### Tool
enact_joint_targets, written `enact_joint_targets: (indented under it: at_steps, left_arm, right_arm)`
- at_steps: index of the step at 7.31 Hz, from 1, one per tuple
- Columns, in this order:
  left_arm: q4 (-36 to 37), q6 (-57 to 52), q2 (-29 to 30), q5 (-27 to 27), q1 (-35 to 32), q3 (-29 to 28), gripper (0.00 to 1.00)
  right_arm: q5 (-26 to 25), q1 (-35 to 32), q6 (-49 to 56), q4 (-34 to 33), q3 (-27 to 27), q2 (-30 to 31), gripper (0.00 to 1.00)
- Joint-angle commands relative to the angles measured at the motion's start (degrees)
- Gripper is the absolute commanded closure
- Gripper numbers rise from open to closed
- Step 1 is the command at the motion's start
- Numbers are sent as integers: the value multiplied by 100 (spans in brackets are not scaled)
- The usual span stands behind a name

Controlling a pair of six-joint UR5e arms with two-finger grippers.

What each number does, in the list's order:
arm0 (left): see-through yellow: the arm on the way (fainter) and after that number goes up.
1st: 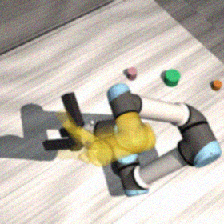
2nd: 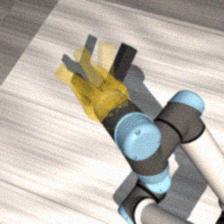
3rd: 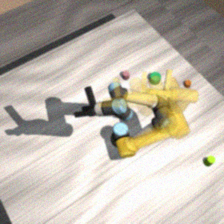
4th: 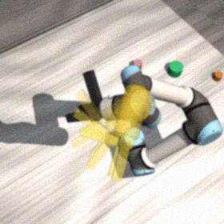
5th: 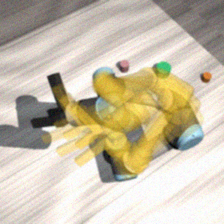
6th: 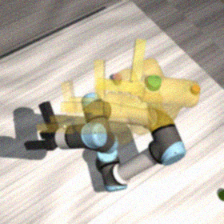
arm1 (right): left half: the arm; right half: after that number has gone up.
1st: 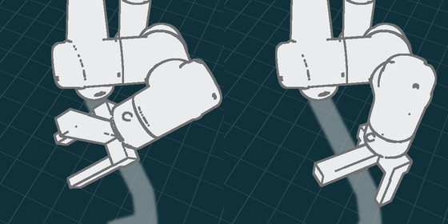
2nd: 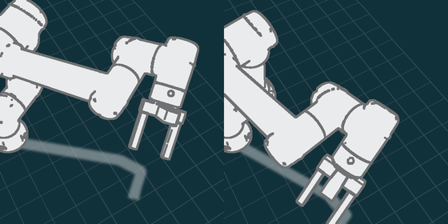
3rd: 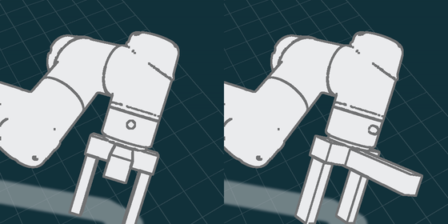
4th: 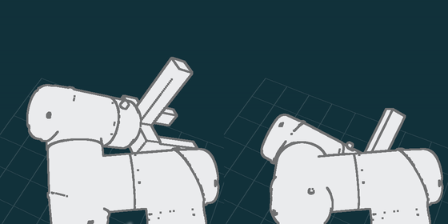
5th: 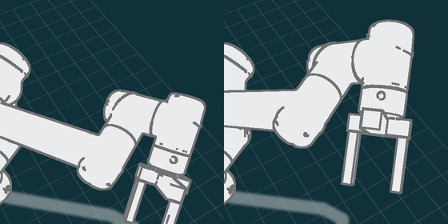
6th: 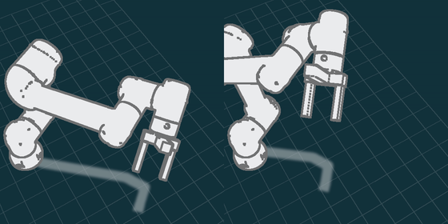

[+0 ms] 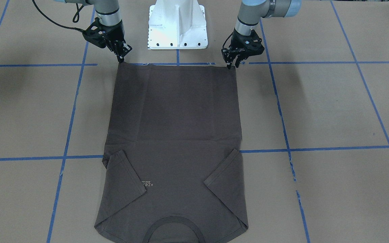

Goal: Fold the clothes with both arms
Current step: 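Move both grippers down to the shirt hem corners nearest the robot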

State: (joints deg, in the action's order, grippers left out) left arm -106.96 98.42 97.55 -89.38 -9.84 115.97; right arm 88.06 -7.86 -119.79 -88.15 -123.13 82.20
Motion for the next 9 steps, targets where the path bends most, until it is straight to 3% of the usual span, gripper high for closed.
enact_joint_targets:
  at_steps: [1,4,5,6,9]
  left_arm:
    - [0,-7,-34,0,0,-22,72]
    - [9,-7,-34,0,9,-22,73]
    - [17,-7,-43,0,0,-22,94]
    - [17,-7,-43,-9,0,-22,100]
    - [52,263,-17,-26,35,362,100]
  right_arm:
    - [0,4,0,0,0,-2,100]
    - [0,-5,0,0,0,-2,100]
    - [0,-5,0,0,0,6,100]
    - [0,-5,0,0,0,7,100]
    - [0,-14,0,0,-96,59,100]
